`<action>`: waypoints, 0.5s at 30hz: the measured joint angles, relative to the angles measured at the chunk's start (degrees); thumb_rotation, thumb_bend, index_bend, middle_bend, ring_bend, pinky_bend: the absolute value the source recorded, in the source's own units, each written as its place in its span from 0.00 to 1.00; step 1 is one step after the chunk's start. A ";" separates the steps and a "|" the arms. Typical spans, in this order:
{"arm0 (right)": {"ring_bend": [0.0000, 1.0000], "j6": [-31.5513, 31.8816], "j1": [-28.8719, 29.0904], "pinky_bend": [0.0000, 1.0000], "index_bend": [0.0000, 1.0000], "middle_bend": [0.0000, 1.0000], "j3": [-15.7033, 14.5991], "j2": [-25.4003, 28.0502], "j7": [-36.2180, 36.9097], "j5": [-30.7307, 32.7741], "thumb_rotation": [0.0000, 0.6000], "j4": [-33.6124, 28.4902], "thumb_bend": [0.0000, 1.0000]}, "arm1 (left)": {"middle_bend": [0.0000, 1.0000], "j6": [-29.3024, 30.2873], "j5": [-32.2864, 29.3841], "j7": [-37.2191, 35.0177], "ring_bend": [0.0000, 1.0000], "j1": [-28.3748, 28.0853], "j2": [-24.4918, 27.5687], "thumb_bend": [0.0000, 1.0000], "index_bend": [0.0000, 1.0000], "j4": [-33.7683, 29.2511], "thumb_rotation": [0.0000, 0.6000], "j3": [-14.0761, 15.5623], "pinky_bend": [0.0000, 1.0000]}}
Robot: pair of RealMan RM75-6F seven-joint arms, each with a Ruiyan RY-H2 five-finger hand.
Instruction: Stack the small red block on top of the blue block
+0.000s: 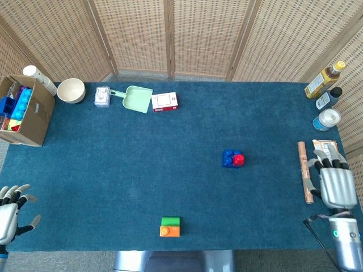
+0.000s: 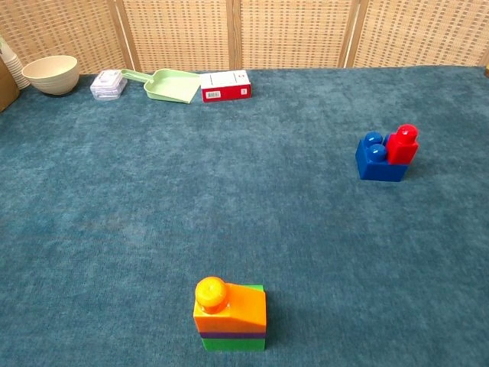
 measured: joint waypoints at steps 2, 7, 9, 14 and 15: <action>0.05 0.80 -1.96 0.19 0.42 0.25 -0.51 0.48 -0.39 0.69 1.00 -0.91 0.27 | 0.20 0.92 0.18 0.12 0.14 0.74 0.12 0.33 0.40 -0.21 1.00 0.33 0.00; 0.05 2.13 -5.10 0.18 0.42 0.25 -1.38 1.05 1.17 0.38 1.00 -0.76 0.27 | 0.20 2.85 0.52 0.29 0.14 2.21 1.00 0.33 0.40 -0.88 1.00 0.79 0.00; 0.05 2.31 -5.92 0.18 0.42 0.25 -1.47 0.98 2.30 -0.06 1.00 -0.11 0.27 | 0.19 3.36 0.72 0.47 0.14 2.49 1.57 0.33 0.40 -1.40 1.00 0.78 0.00; 0.05 1.41 -6.72 0.18 0.42 0.25 -1.08 0.35 3.42 -0.64 1.00 0.91 0.27 | 0.19 3.50 1.55 1.11 0.14 2.21 1.95 0.33 0.39 -2.27 1.00 0.41 0.00; 0.05 1.25 -6.82 0.18 0.42 0.24 -0.89 0.22 3.50 -0.80 1.00 0.97 0.27 | 0.19 3.45 1.62 1.19 0.14 2.13 1.95 0.33 0.39 -2.35 1.00 0.35 0.00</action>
